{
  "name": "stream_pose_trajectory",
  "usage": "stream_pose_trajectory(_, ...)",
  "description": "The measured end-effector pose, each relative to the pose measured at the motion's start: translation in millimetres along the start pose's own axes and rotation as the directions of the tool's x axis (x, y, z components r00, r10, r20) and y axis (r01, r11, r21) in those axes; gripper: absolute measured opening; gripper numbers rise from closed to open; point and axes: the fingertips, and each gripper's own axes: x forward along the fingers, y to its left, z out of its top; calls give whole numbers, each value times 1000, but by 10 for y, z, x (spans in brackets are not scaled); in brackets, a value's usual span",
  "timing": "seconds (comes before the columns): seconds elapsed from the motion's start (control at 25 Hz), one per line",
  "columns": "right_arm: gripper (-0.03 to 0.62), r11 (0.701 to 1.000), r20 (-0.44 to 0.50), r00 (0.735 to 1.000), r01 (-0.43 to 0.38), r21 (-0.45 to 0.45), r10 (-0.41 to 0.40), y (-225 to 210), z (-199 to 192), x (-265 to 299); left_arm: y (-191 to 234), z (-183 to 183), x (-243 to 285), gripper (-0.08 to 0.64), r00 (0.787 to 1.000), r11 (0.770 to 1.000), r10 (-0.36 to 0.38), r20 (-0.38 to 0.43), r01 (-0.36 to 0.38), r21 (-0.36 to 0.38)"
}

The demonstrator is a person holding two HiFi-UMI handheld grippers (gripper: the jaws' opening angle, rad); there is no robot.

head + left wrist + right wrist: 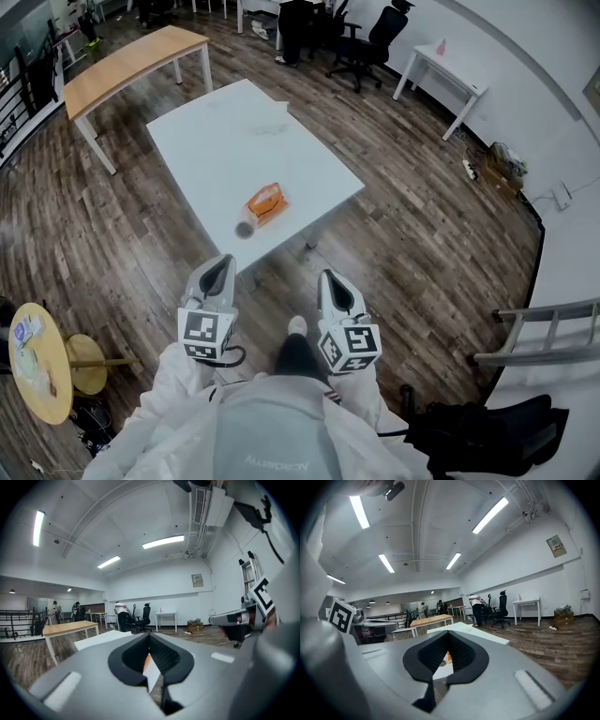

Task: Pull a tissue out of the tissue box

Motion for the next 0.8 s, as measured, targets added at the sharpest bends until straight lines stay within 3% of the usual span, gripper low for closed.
stream_pose_trajectory(0.8, 0, 998, -31, 997, -63, 27, 64, -341, 114, 535, 94, 76, 522, 0, 998, 999, 51, -49, -50, 14)
